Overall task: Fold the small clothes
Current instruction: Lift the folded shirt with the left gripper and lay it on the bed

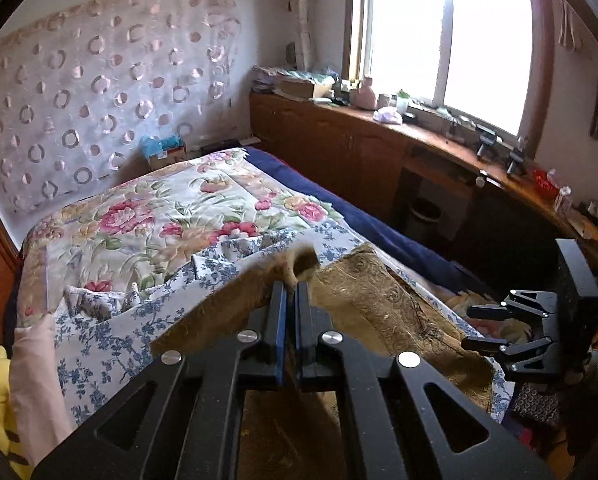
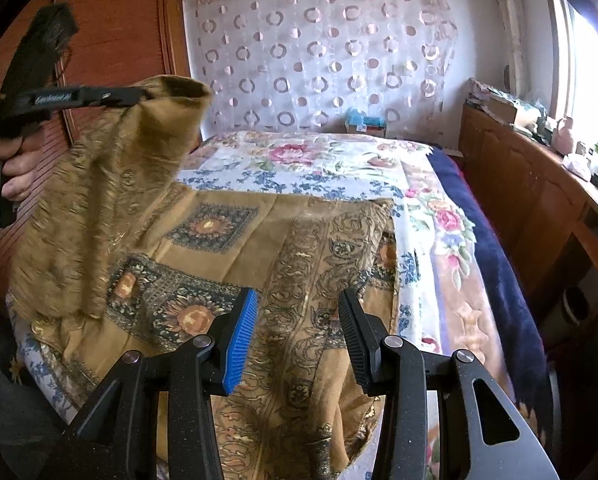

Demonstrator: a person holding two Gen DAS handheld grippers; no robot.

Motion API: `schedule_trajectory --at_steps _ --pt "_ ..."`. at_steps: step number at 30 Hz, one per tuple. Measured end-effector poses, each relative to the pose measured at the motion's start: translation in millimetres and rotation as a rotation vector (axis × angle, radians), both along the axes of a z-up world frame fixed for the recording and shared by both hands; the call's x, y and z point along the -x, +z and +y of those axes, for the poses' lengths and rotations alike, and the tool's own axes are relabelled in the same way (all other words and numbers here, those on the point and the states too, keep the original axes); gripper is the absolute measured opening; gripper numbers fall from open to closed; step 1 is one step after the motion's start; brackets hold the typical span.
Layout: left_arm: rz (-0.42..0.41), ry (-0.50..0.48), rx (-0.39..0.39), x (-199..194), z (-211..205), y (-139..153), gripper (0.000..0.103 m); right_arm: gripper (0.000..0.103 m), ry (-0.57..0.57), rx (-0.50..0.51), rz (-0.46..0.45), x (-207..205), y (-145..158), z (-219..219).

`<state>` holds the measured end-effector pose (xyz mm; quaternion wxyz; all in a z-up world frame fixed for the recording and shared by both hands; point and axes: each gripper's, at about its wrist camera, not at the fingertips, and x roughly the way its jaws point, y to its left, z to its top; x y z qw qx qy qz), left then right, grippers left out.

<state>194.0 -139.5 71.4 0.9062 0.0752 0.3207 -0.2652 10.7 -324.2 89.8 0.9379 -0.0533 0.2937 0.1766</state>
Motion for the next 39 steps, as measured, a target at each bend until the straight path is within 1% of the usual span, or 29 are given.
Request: schedule_trajectory --at_steps 1,2,3,4,5,7,12,13,14,15,16,21,25,31,32,33,34,36,39 --pt "-0.006 -0.008 -0.006 0 -3 -1 0.010 0.044 0.003 -0.006 -0.002 1 1 -1" --pt "-0.014 -0.016 -0.007 2 -3 -1 0.020 0.044 0.005 -0.012 -0.002 1 -1 -1" --pt "-0.019 -0.015 -0.009 3 -2 -3 0.026 0.044 0.009 -0.020 0.000 1 -1 -1" --pt "-0.024 -0.013 -0.011 4 -2 -4 0.038 0.044 0.013 -0.027 0.004 0 -3 -2" --pt "-0.026 -0.011 -0.006 6 3 -7 0.042 0.044 0.018 -0.030 0.008 -1 -4 0" --pt "-0.018 -0.007 -0.015 9 8 -12 0.043 0.044 0.034 -0.028 0.016 -5 -7 4" --pt "0.002 0.040 -0.050 19 40 -34 0.044 0.044 0.082 -0.034 0.038 -13 -17 24" --pt "0.006 0.051 -0.048 23 47 -39 0.048 0.044 0.093 -0.039 0.042 -15 -19 29" --pt "0.009 0.061 -0.046 27 53 -43 0.057 0.044 0.103 -0.044 0.045 -16 -20 33" --pt "0.011 0.072 -0.039 31 60 -47 0.062 0.044 0.116 -0.052 0.050 -18 -22 39" --pt "0.013 0.089 -0.028 36 70 -52 0.071 0.044 0.126 -0.056 0.054 -20 -23 44" --pt "0.006 0.178 -0.005 67 108 -72 0.072 0.044 0.191 -0.071 0.094 -37 -32 71" --pt "0.001 0.216 -0.012 87 128 -86 0.073 0.044 0.236 -0.071 0.156 -51 -43 82" --pt "0.038 0.267 0.005 108 155 -111 0.073 0.044 0.274 -0.042 0.244 -59 -58 102" --pt "0.039 0.276 0.004 110 158 -113 0.073 0.039 0.280 -0.042 0.250 -60 -58 102" --pt "0.040 0.283 0.003 112 162 -115 0.073 0.025 0.287 -0.035 0.254 -64 -59 105" --pt "0.042 0.295 0.007 115 166 -117 0.073 0.009 0.290 -0.027 0.254 -64 -58 112" --pt "0.045 0.310 0.020 121 176 -119 0.073 0.007 0.308 -0.033 0.233 -71 -52 118" --pt "0.040 0.336 0.033 127 190 -119 0.073 0.006 0.329 -0.040 0.168 -76 -31 130"
